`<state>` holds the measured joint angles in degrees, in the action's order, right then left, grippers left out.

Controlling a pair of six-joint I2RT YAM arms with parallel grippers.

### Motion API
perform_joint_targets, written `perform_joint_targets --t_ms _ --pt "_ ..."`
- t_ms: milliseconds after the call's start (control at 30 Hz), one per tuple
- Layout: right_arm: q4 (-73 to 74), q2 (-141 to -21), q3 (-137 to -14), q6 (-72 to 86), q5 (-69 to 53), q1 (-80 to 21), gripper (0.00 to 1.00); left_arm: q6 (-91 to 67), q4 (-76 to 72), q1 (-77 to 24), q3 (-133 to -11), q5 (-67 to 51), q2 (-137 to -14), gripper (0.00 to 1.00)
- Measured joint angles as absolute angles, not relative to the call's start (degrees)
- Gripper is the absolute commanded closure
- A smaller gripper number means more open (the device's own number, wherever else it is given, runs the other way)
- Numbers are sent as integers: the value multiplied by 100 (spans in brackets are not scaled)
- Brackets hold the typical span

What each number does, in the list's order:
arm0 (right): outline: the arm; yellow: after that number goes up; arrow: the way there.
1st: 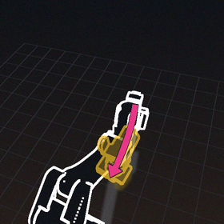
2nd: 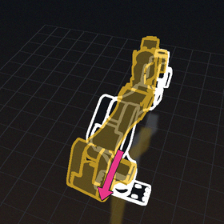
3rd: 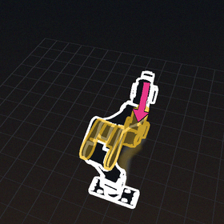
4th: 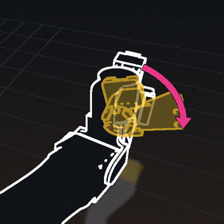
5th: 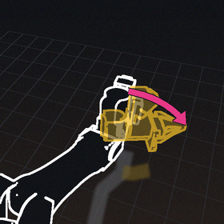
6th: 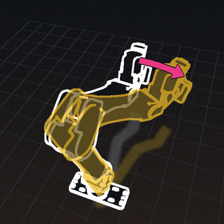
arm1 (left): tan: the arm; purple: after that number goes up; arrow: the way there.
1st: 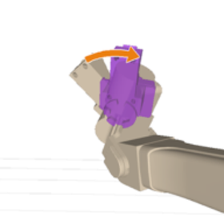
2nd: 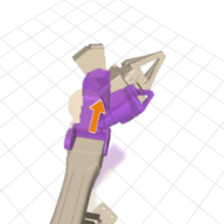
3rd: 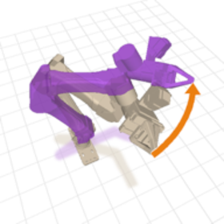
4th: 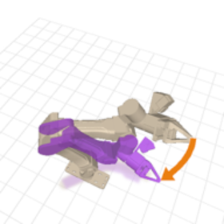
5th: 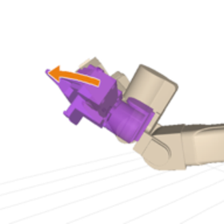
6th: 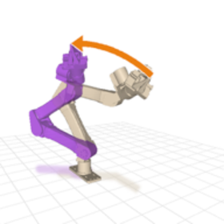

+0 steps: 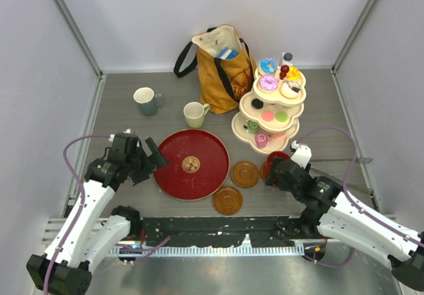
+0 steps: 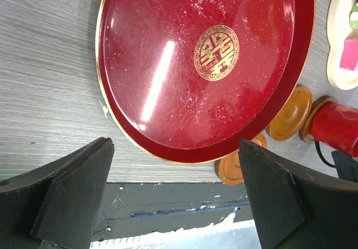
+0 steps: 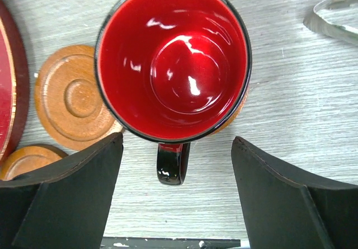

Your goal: Serve the afternoon tea

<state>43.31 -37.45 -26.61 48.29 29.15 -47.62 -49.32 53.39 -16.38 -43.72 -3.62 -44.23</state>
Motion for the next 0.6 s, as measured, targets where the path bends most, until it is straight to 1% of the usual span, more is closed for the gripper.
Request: perform_joint_targets --t_ms 167,333,433,600 --pt "4552 -3183 -2928 4606 2941 -4762 15 -4945 5310 -1638 -4460 -373 -4580 0" --pt "4412 -2753 -3260 4132 2995 -4762 15 -4958 5175 -1638 -4814 -373 -5078 0" --pt "4200 -2652 -3280 3760 2971 -4762 16 -4976 5087 -1638 -5210 -349 -5555 0" --pt "3809 -2633 -3280 3247 2797 -4762 16 -5048 4831 -1638 -6292 -252 -6794 0"
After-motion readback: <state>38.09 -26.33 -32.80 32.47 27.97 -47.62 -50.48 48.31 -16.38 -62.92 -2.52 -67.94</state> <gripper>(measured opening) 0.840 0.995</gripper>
